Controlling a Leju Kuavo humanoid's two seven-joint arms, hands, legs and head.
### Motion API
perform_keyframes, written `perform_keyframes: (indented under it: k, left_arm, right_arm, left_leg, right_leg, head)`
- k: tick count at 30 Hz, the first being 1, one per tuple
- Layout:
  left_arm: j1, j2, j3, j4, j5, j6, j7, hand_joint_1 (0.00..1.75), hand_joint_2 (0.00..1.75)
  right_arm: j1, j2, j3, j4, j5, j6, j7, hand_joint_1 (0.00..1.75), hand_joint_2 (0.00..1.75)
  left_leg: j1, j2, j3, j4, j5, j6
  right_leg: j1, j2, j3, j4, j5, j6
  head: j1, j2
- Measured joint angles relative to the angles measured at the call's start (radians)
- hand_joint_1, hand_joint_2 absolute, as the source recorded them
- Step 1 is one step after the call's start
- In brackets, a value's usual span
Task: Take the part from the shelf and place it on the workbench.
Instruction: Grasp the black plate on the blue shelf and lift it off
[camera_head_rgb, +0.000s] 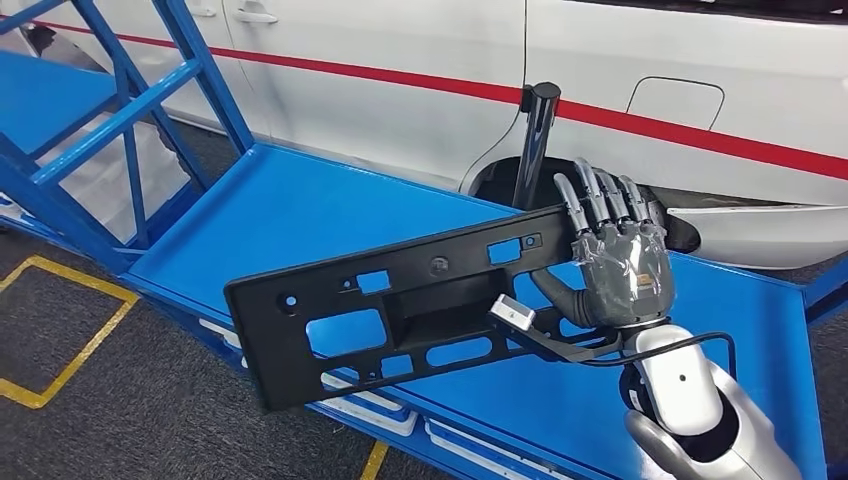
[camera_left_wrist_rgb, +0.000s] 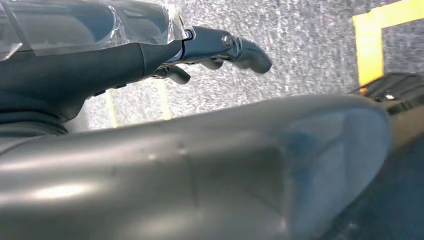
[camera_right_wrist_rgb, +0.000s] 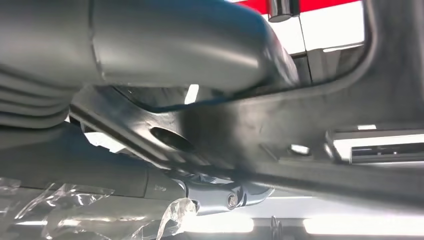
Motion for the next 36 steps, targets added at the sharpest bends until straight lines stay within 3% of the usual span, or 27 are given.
perform_keyframes:
  k: [2, 4, 5, 7, 9, 13, 15, 17, 18, 19, 20, 23, 25, 28, 29, 31, 33, 34, 35, 36]
  left_arm:
    - [0.0, 0.0, 0.001, 0.0, -0.003, -0.001, -0.01, 0.0, 0.0]
    - [0.001, 0.001, 0.002, 0.0, -0.004, -0.001, -0.017, 0.0, 0.0]
    - [0.002, 0.002, 0.003, 0.0, -0.004, -0.001, -0.021, 0.0, 0.0]
    - [0.002, 0.003, 0.005, 0.0, -0.004, -0.001, -0.03, 0.0, 0.0]
    - [0.0, 0.003, 0.007, 0.0, -0.005, -0.001, -0.038, 0.0, 0.0]
    - [0.0, 0.003, 0.009, 0.0, -0.006, -0.001, -0.044, 0.0, 0.0]
    - [0.001, 0.003, 0.009, 0.0, -0.006, -0.001, -0.044, 0.0, 0.0]
    - [0.001, 0.002, 0.009, 0.0, -0.006, -0.001, -0.04, 0.0, 0.0]
    - [0.001, 0.002, 0.009, 0.0, -0.006, -0.001, -0.037, 0.0, 0.0]
    - [0.002, 0.002, 0.009, 0.0, -0.006, -0.001, -0.035, 0.0, 0.0]
    - [0.003, 0.002, 0.009, 0.0, -0.006, -0.001, -0.033, 0.0, 0.0]
    - [0.003, 0.001, 0.009, 0.0, -0.006, -0.001, -0.027, 0.0, 0.0]
    - [0.002, 0.001, 0.009, 0.0, -0.006, -0.001, -0.023, 0.0, 0.0]
    - [0.002, 0.001, 0.009, 0.0, -0.008, -0.001, -0.018, 0.0, 0.0]
    - [0.002, 0.001, 0.009, 0.0, -0.009, -0.001, -0.019, 0.0, 0.0]
    - [0.002, 0.001, 0.009, 0.0, -0.012, -0.001, -0.023, 0.0, 0.0]
    - [0.002, 0.001, 0.009, 0.0, -0.016, -0.001, -0.028, 0.0, 0.0]
    - [0.002, 0.001, 0.009, 0.0, -0.019, -0.001, -0.029, 0.0, 0.0]
    - [0.002, 0.001, 0.009, 0.0, -0.02, -0.001, -0.029, 0.0, 0.0]
    - [0.002, 0.001, 0.009, 0.0, -0.022, -0.001, -0.029, 0.0, 0.0]
  right_arm:
    - [-0.001, 0.009, 0.008, 0.006, 0.0, -0.006, -0.001, 0.0, 0.0]
    - [-0.001, 0.015, 0.018, 0.012, 0.0, -0.009, -0.003, 0.0, 0.0]
    - [-0.001, 0.017, 0.023, 0.014, 0.0, -0.009, -0.004, 0.0, 0.0]
    - [-0.005, 0.018, 0.03, 0.017, 0.0, -0.009, -0.008, 0.0, 0.0]
    - [-0.011, 0.019, 0.037, 0.017, 0.002, -0.009, -0.011, 0.0, 0.0]
    - [-0.015, 0.018, 0.048, 0.019, 0.006, -0.007, -0.012, 0.0, 0.0]
    - [-0.014, 0.017, 0.049, 0.02, 0.006, -0.006, -0.01, 0.0, 0.0]
    - [-0.013, 0.015, 0.049, 0.021, 0.004, -0.005, -0.009, 0.0, 0.0]
    - [-0.011, 0.015, 0.05, 0.023, 0.004, -0.004, -0.008, 0.0, 0.0]
    - [-0.01, 0.014, 0.051, 0.024, 0.003, -0.004, -0.008, 0.0, 0.0]
    - [-0.008, 0.013, 0.052, 0.026, 0.003, -0.004, -0.008, 0.0, 0.0]
    - [-0.007, 0.009, 0.054, 0.028, 0.005, -0.006, 0.0, 0.0, 0.0]
    - [-0.005, 0.008, 0.052, 0.028, 0.013, -0.012, 0.01, 0.0, 0.0]
    - [0.013, 0.007, 0.041, 0.028, 0.039, -0.051, 0.025, 0.0, 0.0]
    - [0.019, 0.007, 0.035, 0.028, 0.05, -0.072, 0.029, 0.0, 0.0]
    - [0.035, 0.007, 0.02, 0.028, 0.071, -0.123, 0.035, 0.0, 0.0]
    - [0.058, 0.008, 0.004, 0.028, 0.094, -0.18, 0.039, 0.0, 0.0]
    - [0.069, 0.008, -0.003, 0.028, 0.105, -0.203, 0.039, 0.0, 0.0]
    - [0.081, 0.008, -0.011, 0.028, 0.114, -0.221, 0.038, 0.0, 0.0]
    - [0.09, 0.008, -0.019, 0.027, 0.122, -0.233, 0.036, 0.0, 0.0]
  left_leg:
    - [0.004, 0.001, -0.065, 0.142, -0.064, -0.009]
    - [0.008, 0.001, -0.101, 0.222, -0.083, -0.014]
    - [0.011, 0.002, -0.091, 0.203, -0.066, -0.016]
    - [0.018, 0.002, -0.022, 0.068, -0.005, -0.019]
    - [0.017, 0.0, 0.034, -0.05, 0.032, -0.016]
    - [0.009, -0.001, 0.044, -0.083, 0.045, 0.011]
    - [0.011, 0.001, 0.045, -0.089, 0.054, 0.027]
    - [0.009, 0.002, 0.041, -0.089, 0.057, 0.035]
    - [0.007, 0.001, 0.038, -0.089, 0.059, 0.037]
    - [0.006, 0.001, 0.037, -0.089, 0.06, 0.039]
    - [0.005, 0.0, 0.036, -0.088, 0.06, 0.04]
    - [0.002, 0.0, 0.036, -0.084, 0.06, 0.036]
    - [-0.003, 0.001, 0.033, -0.081, 0.061, 0.027]
    - [0.0, 0.001, 0.028, -0.08, 0.062, 0.011]
    - [0.002, 0.002, 0.022, -0.065, 0.051, 0.005]
    - [0.006, 0.003, -0.016, 0.024, -0.004, -0.006]
    - [0.008, 0.003, -0.077, 0.164, -0.067, -0.014]
    - [0.009, 0.003, -0.096, 0.209, -0.08, -0.016]
    - [0.009, 0.003, -0.097, 0.217, -0.075, -0.016]
    - [0.009, 0.003, -0.077, 0.183, -0.053, -0.014]
  right_leg:
    - [0.0, -0.003, -0.003, 0.0, 0.001, -0.005]
    - [-0.001, -0.005, -0.004, 0.0, 0.002, -0.006]
    - [-0.002, -0.005, -0.004, 0.0, 0.002, -0.005]
    - [-0.005, -0.005, -0.002, 0.0, 0.003, -0.001]
    - [-0.003, -0.002, -0.004, 0.0, 0.004, 0.01]
    - [-0.006, 0.001, -0.005, -0.008, 0.009, 0.037]
    - [-0.007, 0.001, -0.031, 0.054, -0.036, 0.041]
    - [-0.004, 0.001, -0.087, 0.19, -0.11, 0.04]
    - [-0.003, 0.001, -0.113, 0.251, -0.134, 0.04]
    - [-0.001, 0.001, -0.124, 0.282, -0.141, 0.04]
    - [-0.001, 0.001, -0.117, 0.274, -0.128, 0.04]
    - [0.001, 0.0, -0.013, 0.08, -0.04, 0.035]
    - [0.004, 0.001, 0.024, 0.0, -0.018, 0.027]
    - [0.007, 0.001, 0.02, -0.009, -0.012, 0.011]
    - [0.006, 0.001, 0.019, -0.01, -0.009, 0.005]
    - [0.003, 0.0, 0.017, -0.012, -0.004, -0.004]
    - [0.003, 0.0, 0.014, -0.012, -0.002, -0.007]
    - [0.004, 0.0, 0.013, -0.012, -0.002, -0.007]
    - [0.004, 0.0, 0.013, -0.012, -0.002, -0.007]
    - [0.004, 0.0, 0.014, -0.012, -0.002, -0.007]
  head:
    - [-0.001, 0.0]
    - [-0.001, 0.0]
    - [-0.001, 0.0]
    - [-0.001, 0.0]
    - [-0.001, 0.0]
    - [0.002, 0.0]
    - [0.002, 0.0]
    - [0.002, 0.0]
    - [0.003, 0.0]
    - [0.003, 0.0]
    - [0.003, 0.0]
    - [0.003, 0.0]
    - [0.002, 0.0]
    - [0.002, 0.0]
    - [0.002, 0.0]
    - [0.001, 0.0]
    - [0.001, 0.0]
    - [0.001, 0.0]
    - [0.001, 0.0]
    - [0.001, 0.0]
